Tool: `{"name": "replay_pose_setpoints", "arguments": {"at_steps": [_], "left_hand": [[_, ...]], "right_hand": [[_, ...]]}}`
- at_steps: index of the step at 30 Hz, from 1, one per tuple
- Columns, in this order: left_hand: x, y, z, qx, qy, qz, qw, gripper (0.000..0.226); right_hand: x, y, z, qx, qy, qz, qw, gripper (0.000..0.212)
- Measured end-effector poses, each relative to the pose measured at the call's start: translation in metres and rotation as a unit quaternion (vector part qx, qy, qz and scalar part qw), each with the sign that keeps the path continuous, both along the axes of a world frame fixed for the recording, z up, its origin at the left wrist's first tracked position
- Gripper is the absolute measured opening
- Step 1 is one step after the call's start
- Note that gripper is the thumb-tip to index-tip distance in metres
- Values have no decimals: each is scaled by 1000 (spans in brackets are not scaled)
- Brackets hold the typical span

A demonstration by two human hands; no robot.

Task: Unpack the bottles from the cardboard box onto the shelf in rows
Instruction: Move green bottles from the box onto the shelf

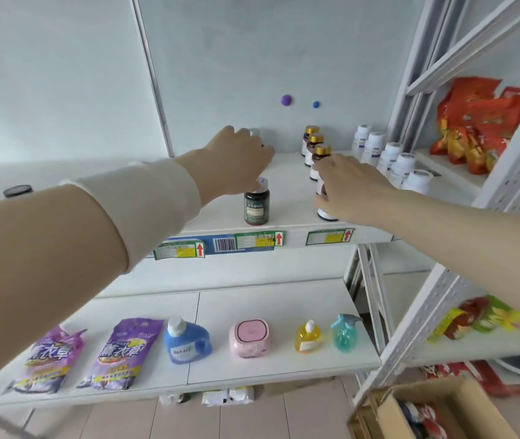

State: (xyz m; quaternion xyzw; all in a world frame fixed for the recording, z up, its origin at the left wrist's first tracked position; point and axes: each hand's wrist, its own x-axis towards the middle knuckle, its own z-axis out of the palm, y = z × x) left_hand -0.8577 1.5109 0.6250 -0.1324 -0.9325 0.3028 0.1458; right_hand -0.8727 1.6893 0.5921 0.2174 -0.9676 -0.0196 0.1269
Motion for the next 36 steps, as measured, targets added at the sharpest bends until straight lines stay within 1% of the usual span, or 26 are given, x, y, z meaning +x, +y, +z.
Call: {"name": "replay_pose_setpoints", "arguments": {"at_steps": [2,7,10,16,20,24,26,29,32,36], "left_hand": [[15,8,-12,7,-16,-21,1000,43],[37,34,-76,-6,-92,-77,993,49],[50,60,-122,-5,-146,-105,984,51],[76,146,-215,2,-251,-178,952,49],[97,217,-273,-26,-318,-212,924,46],[111,286,-338,-91,-384,-228,890,48],[116,315,-369,-115,-415,-241,870,50],[124,350,-409,-111,-463,-250,843,52],[124,380,-442,-99,-493,-274,820,45],[106,421,-477,-77,-542,-283,788,39]], "right_hand": [[23,12,-13,4,-6,-16,1000,29],[75,51,-78,7,-47,-83,995,49],[109,82,-128,16,-90,-124,988,46],[178,151,-211,9,-161,-200,967,46],[218,204,-266,-9,-193,-251,948,48],[255,250,-331,5,-242,-315,918,41],[273,268,-360,-14,-263,-354,897,40],[291,287,-399,-51,-283,-396,872,42],[294,298,-426,-85,-296,-435,846,45],[279,304,-456,-161,-312,-496,795,45]]}}
